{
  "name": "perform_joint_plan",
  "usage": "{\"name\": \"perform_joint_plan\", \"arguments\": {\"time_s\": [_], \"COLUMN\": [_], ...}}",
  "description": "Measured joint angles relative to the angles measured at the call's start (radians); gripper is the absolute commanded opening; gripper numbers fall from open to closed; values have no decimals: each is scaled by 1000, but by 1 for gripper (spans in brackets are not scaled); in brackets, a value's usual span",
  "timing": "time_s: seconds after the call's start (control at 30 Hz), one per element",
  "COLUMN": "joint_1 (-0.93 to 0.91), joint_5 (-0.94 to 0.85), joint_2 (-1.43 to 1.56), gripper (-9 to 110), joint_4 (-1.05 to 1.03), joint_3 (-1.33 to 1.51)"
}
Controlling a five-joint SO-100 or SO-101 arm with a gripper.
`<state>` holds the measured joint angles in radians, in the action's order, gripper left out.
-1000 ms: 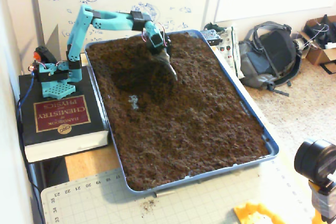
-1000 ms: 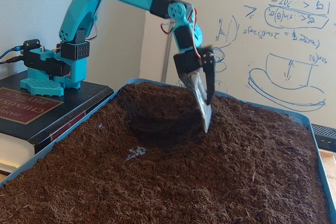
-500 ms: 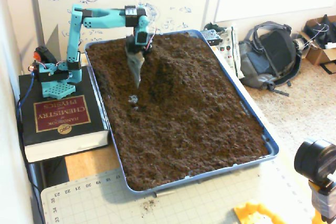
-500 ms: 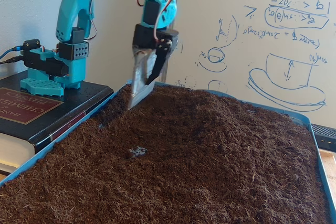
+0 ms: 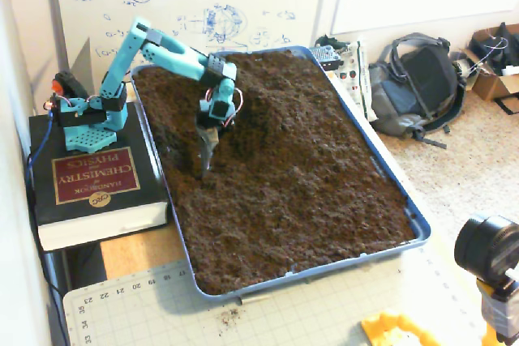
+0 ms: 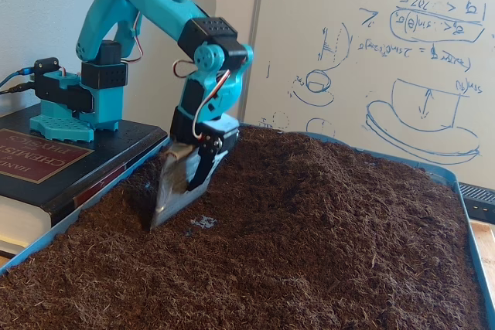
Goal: Build a berm.
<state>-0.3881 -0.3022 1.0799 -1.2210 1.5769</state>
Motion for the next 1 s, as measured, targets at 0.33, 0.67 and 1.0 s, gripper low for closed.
{"name": "perform_joint_plan", "arguments": {"time_s": [0.33,0.67,1.0], "joint_1": [-17,37,64], "joint_5": [0,0,-77], "joint_2": [-115,-242,-265], "gripper": [1,1,1], "joint_4": [28,23,18], "joint_3": [-28,-298,-479]}}
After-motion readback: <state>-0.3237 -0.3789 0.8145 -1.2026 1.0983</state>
